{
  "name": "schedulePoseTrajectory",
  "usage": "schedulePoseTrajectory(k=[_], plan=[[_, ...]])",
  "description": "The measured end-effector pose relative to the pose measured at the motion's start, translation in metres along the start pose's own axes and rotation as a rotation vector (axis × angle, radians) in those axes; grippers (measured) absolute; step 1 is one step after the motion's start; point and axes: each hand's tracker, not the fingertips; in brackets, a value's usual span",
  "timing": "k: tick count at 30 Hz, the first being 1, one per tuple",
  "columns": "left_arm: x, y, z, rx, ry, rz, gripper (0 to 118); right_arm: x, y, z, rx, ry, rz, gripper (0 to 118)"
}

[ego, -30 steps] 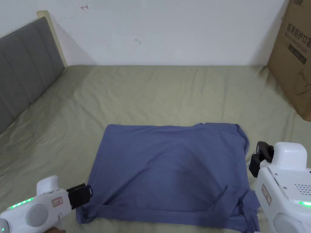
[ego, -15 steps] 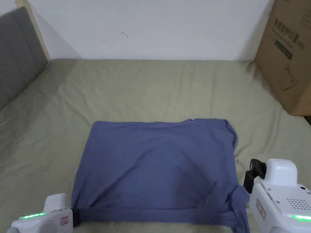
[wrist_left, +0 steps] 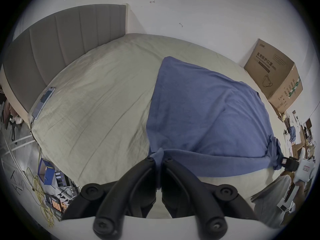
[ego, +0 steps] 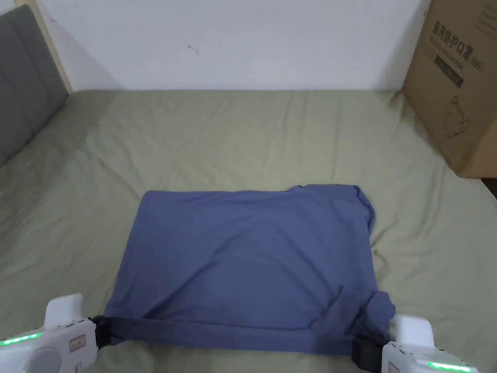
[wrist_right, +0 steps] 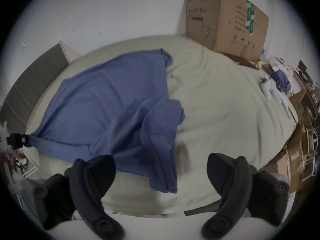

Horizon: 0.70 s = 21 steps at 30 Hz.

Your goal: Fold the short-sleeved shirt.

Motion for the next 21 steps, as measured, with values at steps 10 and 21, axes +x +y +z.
schedulePoseTrajectory(k=[10, 21], plan=[[0.004, 0.013, 0.0, 0.018, 0.001, 0.0, 3, -0.002, 0.015, 0.016, 0.071, 0.038, 0.014, 9], [0.022, 0.101, -0.027, 0.115, -0.004, -0.014, 3, -0.019, 0.117, 0.005, 0.239, 0.049, 0.051, 9]])
